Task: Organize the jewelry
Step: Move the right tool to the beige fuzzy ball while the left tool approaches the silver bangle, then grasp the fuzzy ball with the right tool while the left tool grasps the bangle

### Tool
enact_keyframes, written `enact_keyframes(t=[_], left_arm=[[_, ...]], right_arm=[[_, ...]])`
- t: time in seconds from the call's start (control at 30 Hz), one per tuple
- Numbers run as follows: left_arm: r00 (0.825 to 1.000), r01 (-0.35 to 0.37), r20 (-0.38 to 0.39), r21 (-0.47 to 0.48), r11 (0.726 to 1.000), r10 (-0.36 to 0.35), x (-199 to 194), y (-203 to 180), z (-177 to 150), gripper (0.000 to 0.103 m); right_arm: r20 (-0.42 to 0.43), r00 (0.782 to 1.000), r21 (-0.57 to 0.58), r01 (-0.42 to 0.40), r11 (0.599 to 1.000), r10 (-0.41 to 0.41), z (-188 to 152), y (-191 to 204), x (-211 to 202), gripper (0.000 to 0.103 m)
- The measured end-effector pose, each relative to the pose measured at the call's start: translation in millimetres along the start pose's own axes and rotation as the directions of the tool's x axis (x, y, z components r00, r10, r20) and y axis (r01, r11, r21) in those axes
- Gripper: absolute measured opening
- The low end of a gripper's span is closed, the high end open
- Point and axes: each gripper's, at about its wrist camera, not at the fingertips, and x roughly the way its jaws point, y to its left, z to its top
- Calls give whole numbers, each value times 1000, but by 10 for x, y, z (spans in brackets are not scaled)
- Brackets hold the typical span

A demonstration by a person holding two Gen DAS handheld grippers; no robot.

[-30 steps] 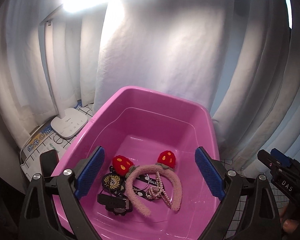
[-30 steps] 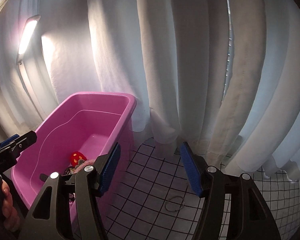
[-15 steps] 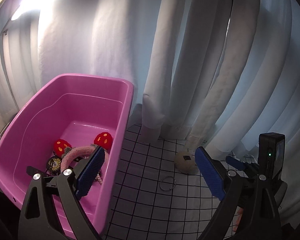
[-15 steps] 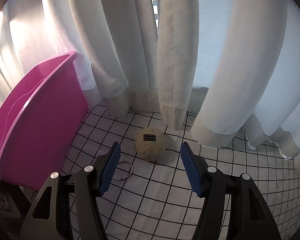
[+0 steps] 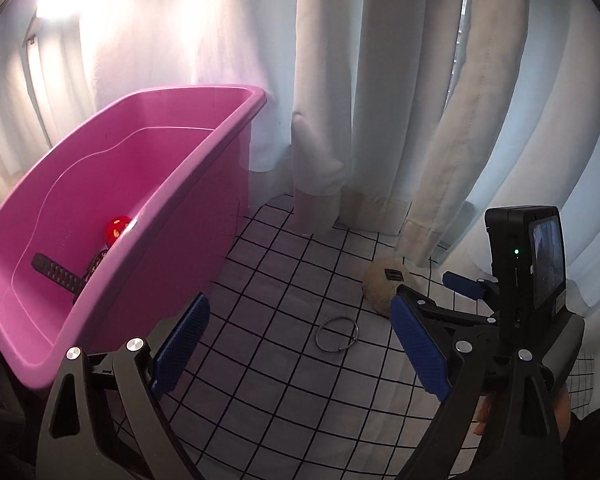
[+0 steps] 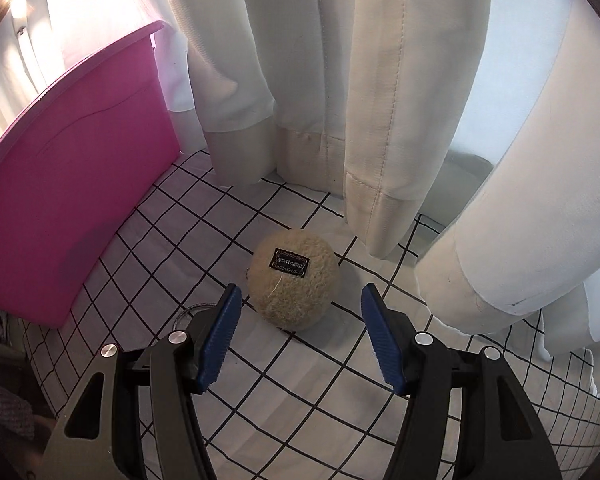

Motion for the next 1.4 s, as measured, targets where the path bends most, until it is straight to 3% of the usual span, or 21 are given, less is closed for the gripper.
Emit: enact_keyframes(t=[0.43, 0.67, 1.0, 1.4], left_arm=[[996, -67, -63, -72, 995, 62, 430, -54, -330, 90], [993, -77, -92, -94, 993, 69, 616, -9, -399, 90], [990, -87, -121, -85, 993, 76, 975, -54, -444, 90], [988, -49, -148, 7, 999, 49, 1354, -337, -533, 90]], right_arm=[[-48, 999, -130, -6, 991, 0, 2, 98, 405, 60], [-76, 997, -103, -25, 994, 18, 86, 67, 607, 60], [-53, 999, -68, -2, 998, -1, 95, -158, 688, 61], [-50, 999, -30, 8, 1000, -10, -18, -469, 707, 61]])
